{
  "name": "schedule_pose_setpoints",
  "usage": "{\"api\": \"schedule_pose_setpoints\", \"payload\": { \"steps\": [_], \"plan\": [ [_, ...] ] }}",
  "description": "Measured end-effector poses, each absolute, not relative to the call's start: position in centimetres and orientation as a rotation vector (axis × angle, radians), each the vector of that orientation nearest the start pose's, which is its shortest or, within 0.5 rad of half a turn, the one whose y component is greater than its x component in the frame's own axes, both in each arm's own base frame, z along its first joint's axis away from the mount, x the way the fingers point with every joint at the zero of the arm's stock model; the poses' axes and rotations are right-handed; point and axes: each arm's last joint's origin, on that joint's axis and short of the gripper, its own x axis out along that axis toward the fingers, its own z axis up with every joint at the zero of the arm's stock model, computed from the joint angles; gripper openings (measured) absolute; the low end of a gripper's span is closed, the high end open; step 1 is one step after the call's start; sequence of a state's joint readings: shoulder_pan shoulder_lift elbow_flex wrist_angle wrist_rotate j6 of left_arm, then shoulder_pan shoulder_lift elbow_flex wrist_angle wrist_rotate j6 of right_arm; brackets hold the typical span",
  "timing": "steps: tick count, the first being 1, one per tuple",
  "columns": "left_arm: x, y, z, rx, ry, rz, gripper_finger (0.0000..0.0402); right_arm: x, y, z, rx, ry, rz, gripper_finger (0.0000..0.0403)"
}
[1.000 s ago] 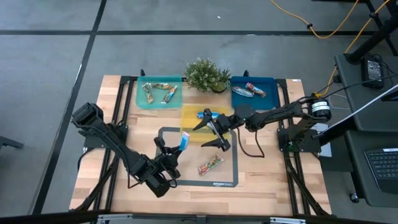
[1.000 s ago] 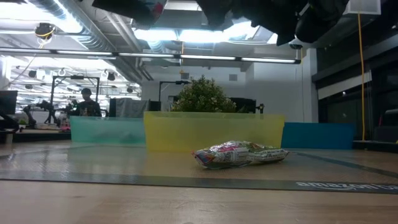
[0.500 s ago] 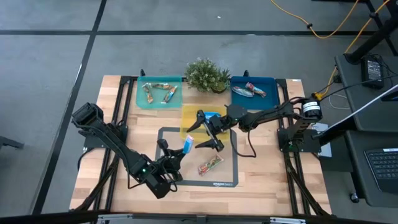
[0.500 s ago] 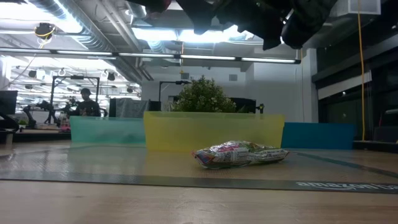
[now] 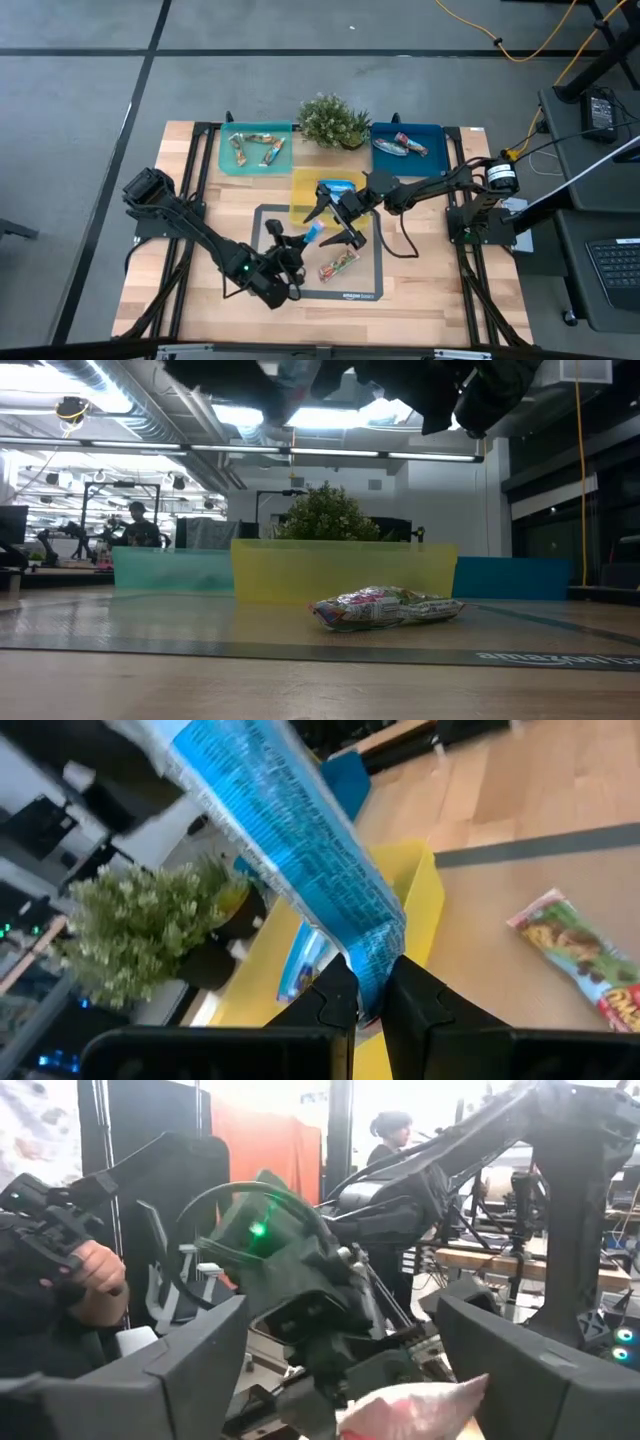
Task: Pick and place Granola Bars by type
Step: Put the red granola bar into the blue bin
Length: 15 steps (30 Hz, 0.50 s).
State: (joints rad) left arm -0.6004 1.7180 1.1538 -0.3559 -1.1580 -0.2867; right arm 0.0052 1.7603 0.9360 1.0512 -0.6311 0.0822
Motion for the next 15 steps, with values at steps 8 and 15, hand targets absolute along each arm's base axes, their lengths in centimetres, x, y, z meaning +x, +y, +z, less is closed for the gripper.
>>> {"api": "schedule_pose_setpoints", "payload": {
  "steps": [8,15],
  "plan": [
    [30.6,-18.6,23.1,0.475,0.445,0.52,0.0022,36.9,1.9,24.4,0.009,-0.192,0.642,0.0322],
    [30.3,-19.0,23.1,0.487,0.438,0.52,0.0022,36.9,1.9,24.4,0.015,-0.19,0.642,0.0322]
  ]
}}
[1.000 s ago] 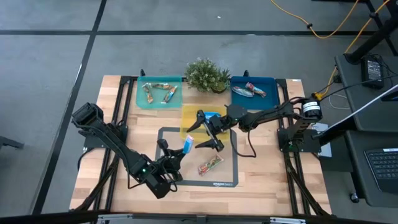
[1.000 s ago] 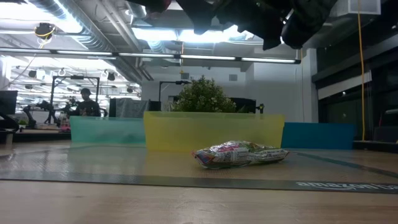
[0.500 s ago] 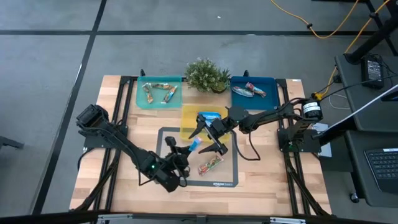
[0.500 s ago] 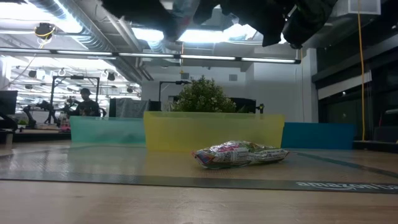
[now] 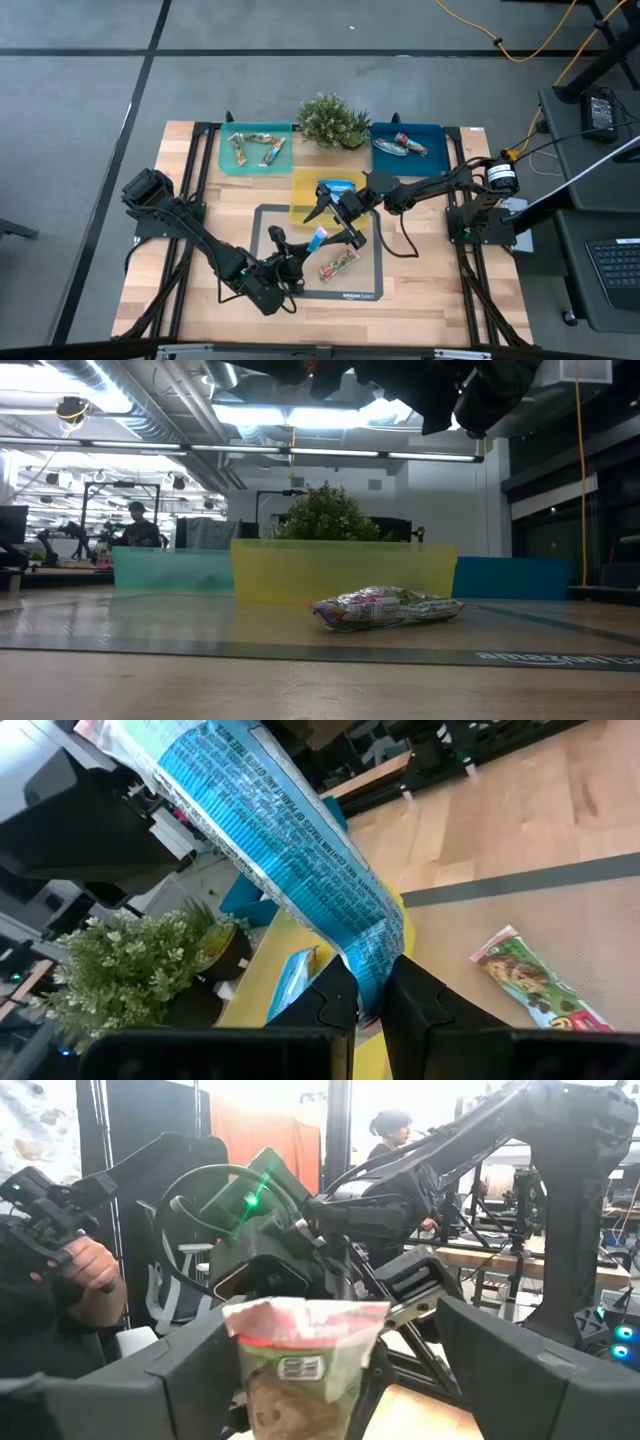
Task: Pick and place Granola Bars by type
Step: Put the red granola bar into the blue bin
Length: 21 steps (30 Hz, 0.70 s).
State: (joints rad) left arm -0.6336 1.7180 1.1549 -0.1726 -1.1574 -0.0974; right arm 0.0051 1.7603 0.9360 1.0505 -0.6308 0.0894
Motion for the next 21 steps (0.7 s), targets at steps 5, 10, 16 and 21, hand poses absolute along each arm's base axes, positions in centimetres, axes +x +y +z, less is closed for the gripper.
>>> {"api": "schedule_pose_setpoints", "payload": {
  "steps": [5,10,16,21],
  "plan": [
    [30.32,-18.93,23.17,0.498,0.434,0.536,0.0022,36.9,1.9,24.36,0.002,-0.19,0.641,0.0322],
    [30.28,-18.89,23.21,0.513,0.429,0.557,0.0022,36.9,1.9,24.35,0.001,-0.189,0.641,0.0301],
    [30.27,-18.86,23.22,0.516,0.426,0.567,0.0022,36.9,1.9,24.35,-0.002,-0.19,0.641,0.0224],
    [30.26,-18.86,23.22,0.511,0.425,0.568,0.0022,36.9,1.9,24.35,-0.028,-0.199,0.639,0.0158]
  ]
}}
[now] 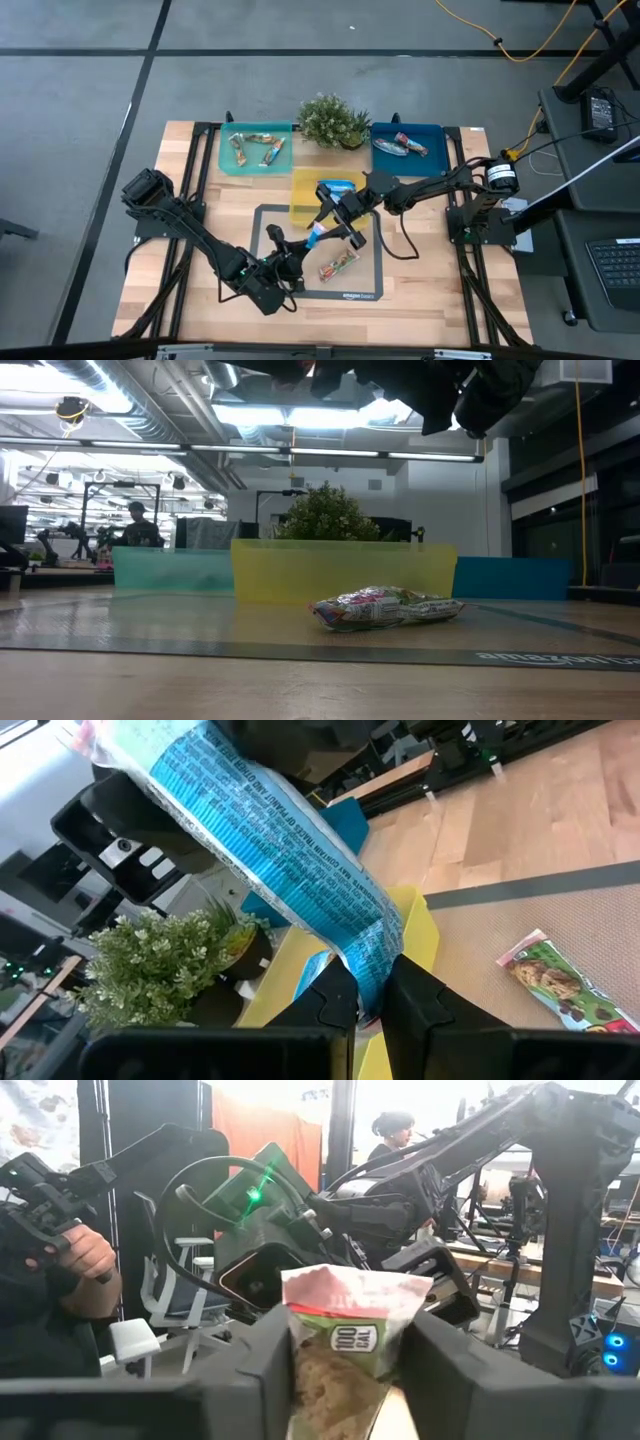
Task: Pick and place Granola Bars by type
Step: Put the red granola bar into the blue bin
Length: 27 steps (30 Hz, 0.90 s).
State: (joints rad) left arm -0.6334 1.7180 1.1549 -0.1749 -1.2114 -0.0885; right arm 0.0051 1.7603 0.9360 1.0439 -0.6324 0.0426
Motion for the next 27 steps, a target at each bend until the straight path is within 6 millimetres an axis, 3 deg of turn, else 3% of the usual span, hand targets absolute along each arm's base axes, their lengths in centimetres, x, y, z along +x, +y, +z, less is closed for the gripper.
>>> {"api": "schedule_pose_setpoints", "payload": {
  "steps": [6,14,21,27],
  "plan": [
    [30.3,-18.9,23.2,0.509,0.424,0.568,0.0023,36.9,1.9,24.3,-0.03,-0.199,0.638,0.0114],
    [30.4,-18.9,23.1,0.472,0.432,0.534,0.0054,36.9,1.9,24.3,-0.05,-0.202,0.635,0.0095],
    [30.0,-19.3,23.3,0.495,0.441,0.492,0.0136,36.9,1.9,24.3,-0.052,-0.206,0.634,0.0093],
    [28.5,-20.4,24.7,0.48,0.396,0.475,0.0211,36.9,1.5,24.2,-0.048,-0.193,0.627,0.0093]
  ]
}}
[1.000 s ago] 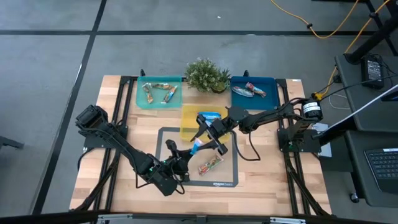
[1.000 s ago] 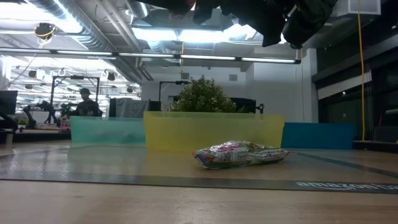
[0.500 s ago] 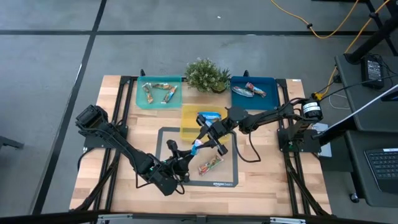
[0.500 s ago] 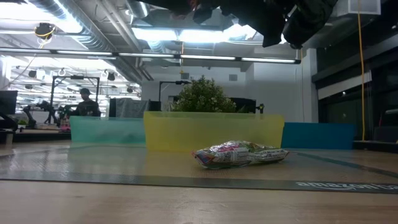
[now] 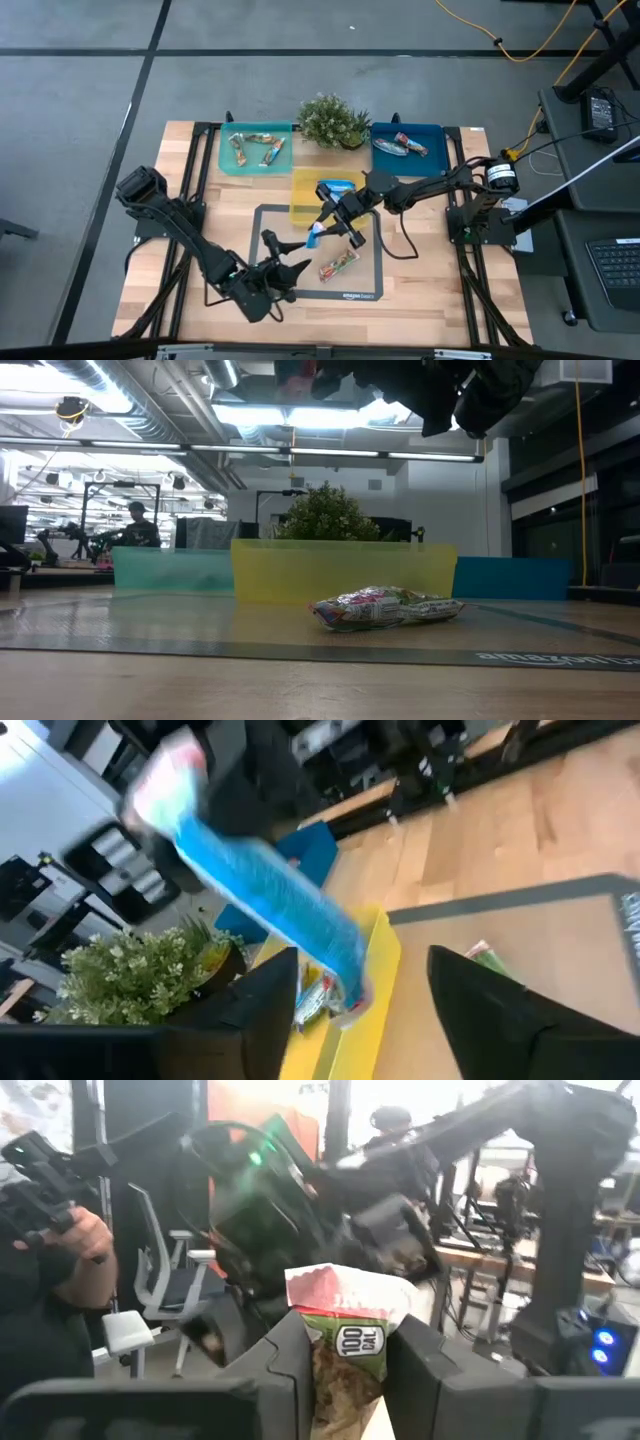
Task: Pick and place Granola Bars by type
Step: Put the red granola bar into the blue bin
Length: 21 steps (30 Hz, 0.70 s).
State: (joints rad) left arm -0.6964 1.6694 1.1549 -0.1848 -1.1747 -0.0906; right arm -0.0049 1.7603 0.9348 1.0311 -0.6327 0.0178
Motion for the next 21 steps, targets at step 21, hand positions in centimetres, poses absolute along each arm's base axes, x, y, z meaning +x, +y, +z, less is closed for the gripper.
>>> {"api": "schedule_pose_setpoints", "payload": {
  "steps": [21],
  "plan": [
    [24.9,-20.2,23.5,0.348,0.492,0.495,0.024,26.1,-7.1,31.2,-0.024,0.291,0.073,0.0093]
  ]
}}
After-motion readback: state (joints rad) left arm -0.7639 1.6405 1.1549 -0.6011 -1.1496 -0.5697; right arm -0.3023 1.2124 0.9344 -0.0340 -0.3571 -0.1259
